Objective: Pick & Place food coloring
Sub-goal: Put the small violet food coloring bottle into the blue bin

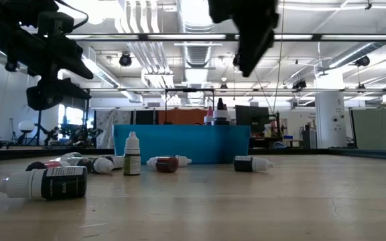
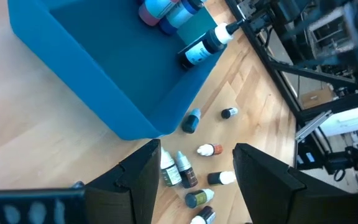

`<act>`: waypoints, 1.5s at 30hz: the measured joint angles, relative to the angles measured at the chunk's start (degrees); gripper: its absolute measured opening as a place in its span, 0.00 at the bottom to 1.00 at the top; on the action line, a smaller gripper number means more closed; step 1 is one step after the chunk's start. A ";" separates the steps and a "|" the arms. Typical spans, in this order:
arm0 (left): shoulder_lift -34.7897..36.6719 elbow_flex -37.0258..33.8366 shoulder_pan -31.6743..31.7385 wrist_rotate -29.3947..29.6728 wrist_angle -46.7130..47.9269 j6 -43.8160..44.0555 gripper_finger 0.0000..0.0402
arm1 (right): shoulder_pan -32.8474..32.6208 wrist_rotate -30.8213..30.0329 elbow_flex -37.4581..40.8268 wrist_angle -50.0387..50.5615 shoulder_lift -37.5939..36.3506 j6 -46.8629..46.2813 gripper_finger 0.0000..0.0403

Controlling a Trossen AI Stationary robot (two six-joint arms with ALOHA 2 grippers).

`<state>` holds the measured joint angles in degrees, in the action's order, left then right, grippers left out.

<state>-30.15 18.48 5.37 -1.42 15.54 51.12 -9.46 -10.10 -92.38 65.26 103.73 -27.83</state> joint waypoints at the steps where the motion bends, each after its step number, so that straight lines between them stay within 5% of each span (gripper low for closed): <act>1: 0.00 0.00 0.01 -0.01 0.01 -0.54 0.44 | -1.30 0.18 2.81 -2.33 -0.77 -1.34 0.51; 7: 0.00 0.00 0.02 0.01 -0.01 -3.32 0.44 | -6.80 5.87 15.21 -18.89 -1.01 -3.78 0.51; 17: -0.01 0.00 0.02 -0.01 -0.03 -2.56 0.44 | -7.78 2.71 22.21 -28.44 2.70 -7.63 0.47; 29: -0.22 0.00 0.01 0.01 0.10 -1.19 0.44 | -7.04 3.81 22.74 -33.13 8.30 -7.98 0.40; 41: -0.39 0.00 0.02 0.01 0.10 -0.05 0.44 | -4.69 5.16 22.07 -32.41 7.60 -8.42 0.12; 45: -0.39 0.00 0.02 0.01 0.10 -0.07 0.44 | -2.12 4.96 18.72 -32.66 4.59 -6.33 0.11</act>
<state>-30.55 18.48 5.39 -1.41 15.64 51.05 -11.58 -5.14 -73.67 32.60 108.32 -34.16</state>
